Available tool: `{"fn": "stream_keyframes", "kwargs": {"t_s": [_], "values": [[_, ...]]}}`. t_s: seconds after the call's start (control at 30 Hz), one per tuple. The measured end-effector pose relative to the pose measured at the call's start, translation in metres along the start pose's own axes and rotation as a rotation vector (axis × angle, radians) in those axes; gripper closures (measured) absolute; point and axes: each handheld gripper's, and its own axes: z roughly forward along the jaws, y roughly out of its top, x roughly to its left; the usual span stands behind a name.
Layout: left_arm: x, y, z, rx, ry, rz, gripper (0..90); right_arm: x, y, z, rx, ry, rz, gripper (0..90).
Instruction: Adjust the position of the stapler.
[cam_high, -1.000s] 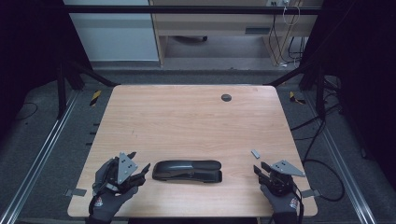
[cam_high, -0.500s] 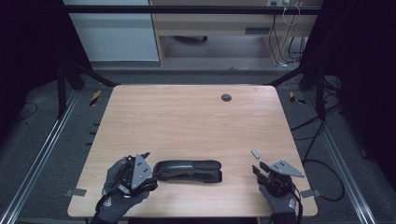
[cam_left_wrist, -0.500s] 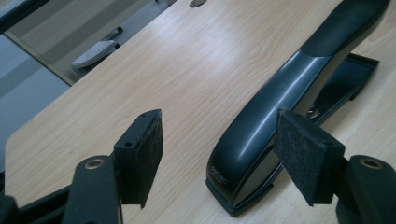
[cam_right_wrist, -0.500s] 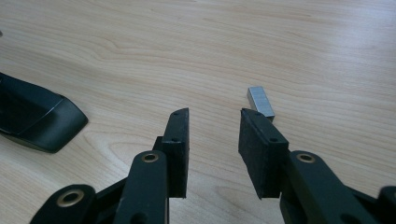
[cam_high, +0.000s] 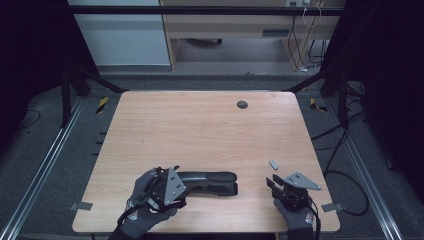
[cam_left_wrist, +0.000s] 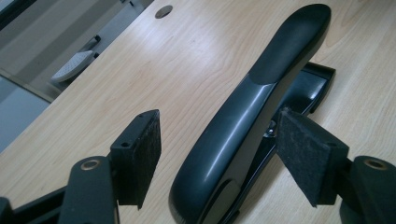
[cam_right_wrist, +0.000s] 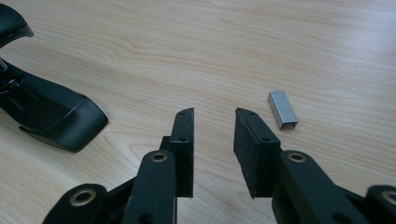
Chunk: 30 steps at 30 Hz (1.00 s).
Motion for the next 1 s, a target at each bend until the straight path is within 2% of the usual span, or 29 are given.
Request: {"fn": "stream_keyframes", "kwargs": {"t_s": [0.27, 0.33, 0.57, 0.8, 1.0], "values": [[-0.013, 0.014, 0.007, 0.022, -0.026, 0.063, 30.2, 0.002, 0.0, 0.0, 0.001, 0.012, -0.002, 71.7], [-0.014, 0.015, 0.007, 0.024, -0.026, 0.068, 30.2, 0.002, 0.0, 0.0, 0.001, 0.013, -0.005, 71.9], [-0.027, 0.026, 0.013, 0.043, -0.022, 0.134, 29.7, 0.006, 0.001, 0.0, -0.001, 0.025, -0.003, 73.6], [-0.033, 0.035, 0.019, 0.046, -0.027, 0.16, 29.6, 0.007, 0.0, 0.0, 0.001, 0.03, 0.0, 74.8], [-0.041, 0.042, 0.024, 0.055, -0.028, 0.198, 29.6, 0.006, 0.0, 0.0, 0.001, 0.031, 0.005, 75.1]]}}
